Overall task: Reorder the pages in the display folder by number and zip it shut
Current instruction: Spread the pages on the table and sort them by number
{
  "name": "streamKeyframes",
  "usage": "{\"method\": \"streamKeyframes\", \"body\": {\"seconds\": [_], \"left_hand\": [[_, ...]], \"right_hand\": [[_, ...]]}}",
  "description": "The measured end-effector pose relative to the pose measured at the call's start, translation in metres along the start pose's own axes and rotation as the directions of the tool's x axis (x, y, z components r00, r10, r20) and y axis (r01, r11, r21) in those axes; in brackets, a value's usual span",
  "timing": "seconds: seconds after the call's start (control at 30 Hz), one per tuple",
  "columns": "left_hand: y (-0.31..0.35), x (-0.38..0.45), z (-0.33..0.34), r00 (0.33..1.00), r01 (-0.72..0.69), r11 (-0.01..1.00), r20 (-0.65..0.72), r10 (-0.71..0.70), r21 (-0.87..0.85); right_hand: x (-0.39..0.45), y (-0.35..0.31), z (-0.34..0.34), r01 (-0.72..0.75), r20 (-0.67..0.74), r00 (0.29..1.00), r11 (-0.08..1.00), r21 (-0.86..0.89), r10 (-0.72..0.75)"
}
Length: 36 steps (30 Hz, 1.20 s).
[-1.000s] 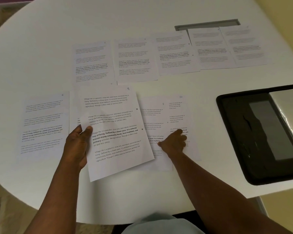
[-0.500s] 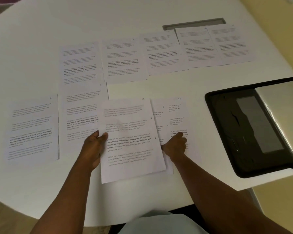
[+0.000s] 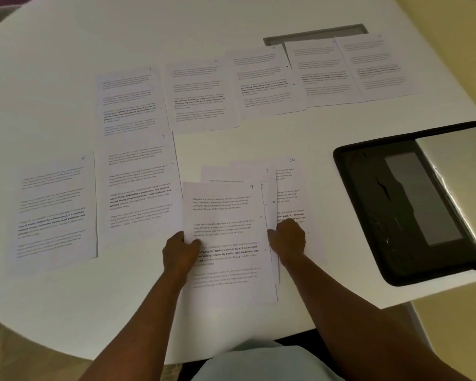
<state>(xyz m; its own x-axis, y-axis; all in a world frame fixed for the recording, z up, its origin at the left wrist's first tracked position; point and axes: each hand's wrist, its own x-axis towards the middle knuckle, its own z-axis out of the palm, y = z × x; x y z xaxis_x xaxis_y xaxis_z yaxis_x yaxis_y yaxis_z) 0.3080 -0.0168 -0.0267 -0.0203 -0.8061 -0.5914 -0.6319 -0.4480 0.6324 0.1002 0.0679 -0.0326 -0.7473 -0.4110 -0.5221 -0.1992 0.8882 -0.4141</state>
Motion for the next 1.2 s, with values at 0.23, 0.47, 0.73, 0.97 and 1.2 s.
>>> {"method": "streamKeyframes", "body": {"seconds": [0.23, 0.47, 0.73, 0.97, 1.2], "left_hand": [[0.006, -0.003, -0.006, 0.988, -0.090, 0.995, 0.122, 0.095, -0.043], [-0.001, 0.000, -0.027, 0.979, 0.008, 0.925, 0.189, 0.069, -0.380], [0.011, 0.014, -0.065, 0.981, 0.084, 0.750, 0.187, 0.054, -0.656], [0.057, 0.066, -0.047, 0.999, -0.018, 0.887, 0.025, 0.034, -0.462], [0.086, 0.126, -0.029, 0.995, -0.097, 0.978, -0.029, 0.094, -0.185]], "right_hand": [[-0.001, 0.000, -0.049, 0.380, -0.212, 0.915, 0.911, 0.159, -0.344], [0.046, -0.021, -0.114, 0.341, -0.222, 0.933, 0.890, 0.304, -0.282], [0.080, -0.061, -0.106, 0.353, -0.265, 0.925, 0.877, 0.326, -0.274], [0.096, -0.064, -0.136, 0.413, -0.508, 0.839, 0.835, 0.363, -0.194], [0.127, -0.056, -0.162, 0.370, -0.464, 0.876, 0.803, 0.467, -0.133]]}}
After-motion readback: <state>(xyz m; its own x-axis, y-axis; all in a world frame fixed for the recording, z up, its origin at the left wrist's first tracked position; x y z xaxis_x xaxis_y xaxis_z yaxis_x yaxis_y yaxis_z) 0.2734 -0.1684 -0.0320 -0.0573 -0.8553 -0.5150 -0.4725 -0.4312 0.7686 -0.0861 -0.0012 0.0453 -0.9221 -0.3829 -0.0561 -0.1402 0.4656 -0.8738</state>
